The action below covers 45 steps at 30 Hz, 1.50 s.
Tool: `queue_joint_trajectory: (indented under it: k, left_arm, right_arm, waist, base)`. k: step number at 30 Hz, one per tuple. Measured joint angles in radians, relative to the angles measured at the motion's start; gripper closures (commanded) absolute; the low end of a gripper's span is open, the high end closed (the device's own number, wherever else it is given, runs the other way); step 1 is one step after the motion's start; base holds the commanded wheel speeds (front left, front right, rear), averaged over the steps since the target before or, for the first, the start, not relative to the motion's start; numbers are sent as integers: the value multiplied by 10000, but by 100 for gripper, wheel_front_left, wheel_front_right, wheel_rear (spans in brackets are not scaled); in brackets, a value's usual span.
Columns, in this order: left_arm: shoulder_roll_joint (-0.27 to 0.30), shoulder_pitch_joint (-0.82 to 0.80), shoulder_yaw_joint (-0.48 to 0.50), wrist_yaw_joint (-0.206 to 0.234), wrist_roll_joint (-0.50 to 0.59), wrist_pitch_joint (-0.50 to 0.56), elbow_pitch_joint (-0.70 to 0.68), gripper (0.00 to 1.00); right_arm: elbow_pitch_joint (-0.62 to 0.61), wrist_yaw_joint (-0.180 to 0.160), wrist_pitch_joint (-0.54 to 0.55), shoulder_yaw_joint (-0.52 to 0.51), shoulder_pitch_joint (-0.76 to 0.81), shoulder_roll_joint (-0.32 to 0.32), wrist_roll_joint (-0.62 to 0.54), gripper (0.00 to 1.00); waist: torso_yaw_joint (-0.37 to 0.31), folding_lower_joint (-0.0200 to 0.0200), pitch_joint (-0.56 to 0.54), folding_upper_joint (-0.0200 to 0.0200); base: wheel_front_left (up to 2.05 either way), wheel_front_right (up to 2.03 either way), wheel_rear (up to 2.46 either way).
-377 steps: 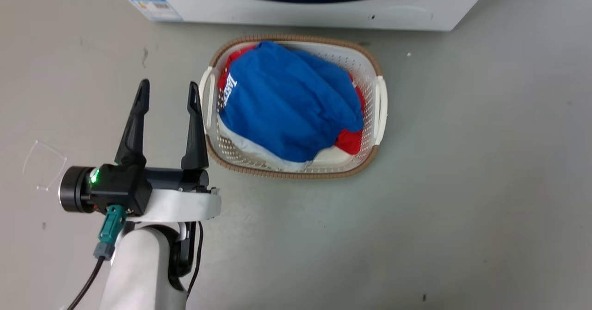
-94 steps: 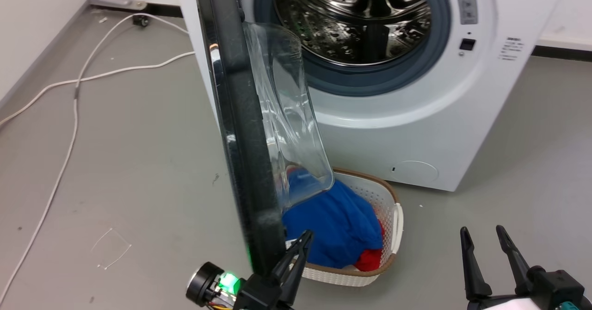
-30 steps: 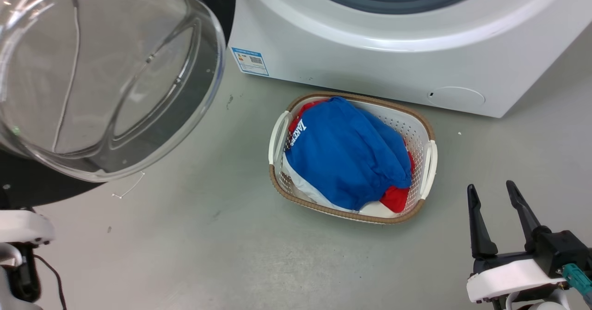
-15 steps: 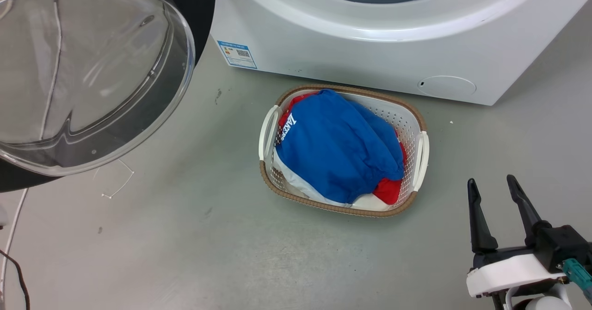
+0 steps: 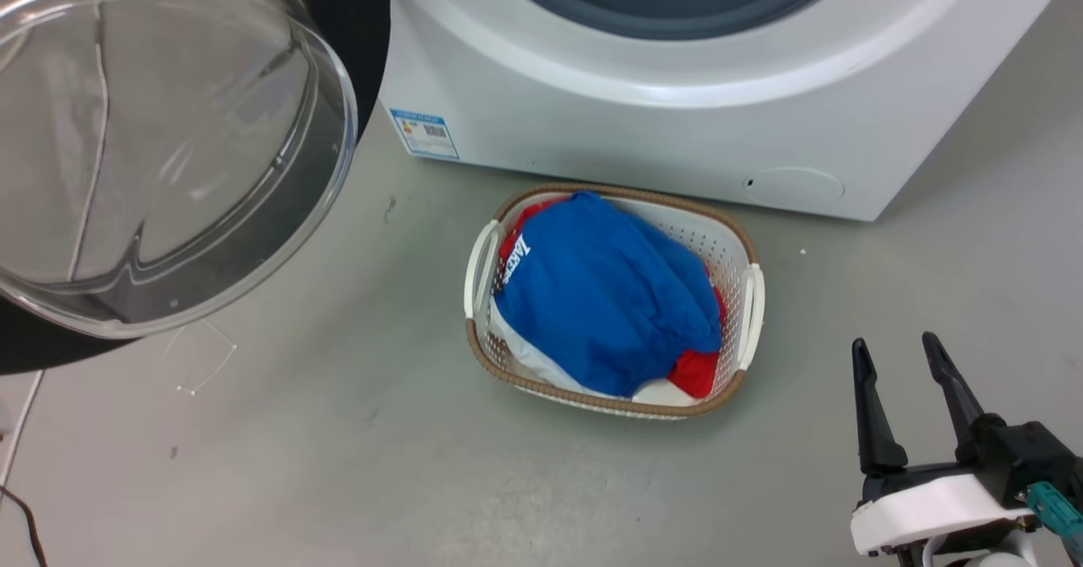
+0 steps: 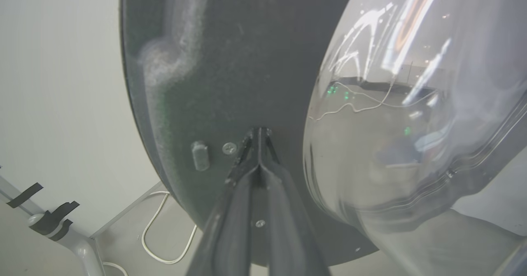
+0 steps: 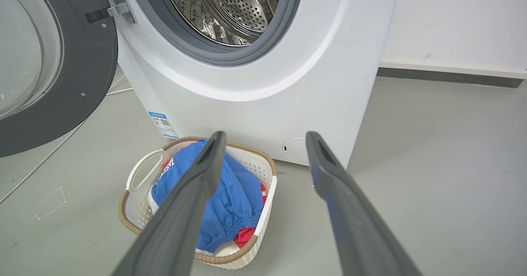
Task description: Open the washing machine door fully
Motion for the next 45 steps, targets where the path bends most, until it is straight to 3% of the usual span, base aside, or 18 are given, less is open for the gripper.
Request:
queue_joint_trajectory:
  k: [5,13,23,30,39,40,41,42,45]
  left_arm:
    - [-92,581,153,-71,81,0,-301,100]
    - [-700,1765,-150,-157,336,0,-1551,100]
    - [-2017,3151,-1461,-176,903,0,-4065,100]
    - [-2838,4168,-2520,-155,1131,0,-5484,100]
    - [-3206,4809,-3687,-155,1014,0,-5986,100]
    - [-3212,4862,-3774,-148,1011,0,-6009,87]
    - [-3229,4909,-3829,-100,1016,0,-6025,38]
    - [-3264,4932,-3891,-69,997,0,-6044,0]
    - [-3344,5110,-4090,33,920,0,-6144,0]
  right_arm:
    - [-27,0,0,23,185,0,257,0]
    - [-40,0,0,6,779,0,594,0]
    - [-543,0,0,-182,1420,4,901,0]
    - [-1034,0,0,-198,1633,0,1030,0]
    - [-1452,0,0,-247,1829,2,1047,0]
    - [-1473,0,0,-236,1871,2,1049,0]
    - [-1486,0,0,-242,1919,2,1055,0]
    - [-1494,0,0,-261,1945,2,1062,0]
    - [-1544,0,0,-278,1982,2,1112,0]
  waist:
    - [-59,-1,-518,0]
    - [-108,-1,-1550,0]
    - [-161,-1,-2854,0]
    - [-579,-2,-3318,0]
    - [-1306,-2,-3453,0]
    - [-1388,-2,-3453,0]
    - [-1467,-2,-3454,0]
    - [-1540,-2,-3456,0]
    - [-1751,-2,-3468,0]
  base:
    - [0,0,0]
    - [0,0,0]
    - [0,0,0]
    - [0,0,0]
    - [0,0,0]
    - [0,0,0]
    - [0,0,0]
    - [0,0,0]
    - [0,0,0]
